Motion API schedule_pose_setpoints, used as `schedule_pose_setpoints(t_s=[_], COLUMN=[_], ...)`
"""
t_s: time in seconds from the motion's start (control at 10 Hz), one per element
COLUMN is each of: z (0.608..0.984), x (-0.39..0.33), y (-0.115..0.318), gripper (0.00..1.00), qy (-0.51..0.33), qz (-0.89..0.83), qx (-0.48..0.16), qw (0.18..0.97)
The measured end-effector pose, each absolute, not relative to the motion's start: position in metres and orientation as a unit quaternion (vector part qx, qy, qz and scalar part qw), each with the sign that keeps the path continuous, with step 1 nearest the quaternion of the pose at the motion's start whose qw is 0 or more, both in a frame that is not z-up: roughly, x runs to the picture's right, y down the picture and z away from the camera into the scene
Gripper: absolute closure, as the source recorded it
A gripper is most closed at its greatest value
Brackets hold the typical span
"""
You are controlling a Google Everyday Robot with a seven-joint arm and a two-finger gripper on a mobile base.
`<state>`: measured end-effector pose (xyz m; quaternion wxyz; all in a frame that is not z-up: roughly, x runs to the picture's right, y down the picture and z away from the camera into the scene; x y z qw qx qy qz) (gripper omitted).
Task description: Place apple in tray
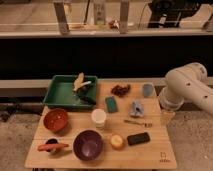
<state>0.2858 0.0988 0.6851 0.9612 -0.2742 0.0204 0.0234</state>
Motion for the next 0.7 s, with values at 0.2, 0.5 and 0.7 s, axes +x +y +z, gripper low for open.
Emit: schedule_pose_setpoints(t_s=[0.2,0.5,0.7], z=[0.683,0.675,0.675], x=[0.278,0.257,0.257], y=[0.106,0.121,0.123], gripper=[0.2,0.2,0.2], qy=[0.021,0.019,0.02], qz=[-0.001,-0.052,-0.058], qx=[-0.275,-0.277,-0.278], qw=[0.961,0.959,0.959])
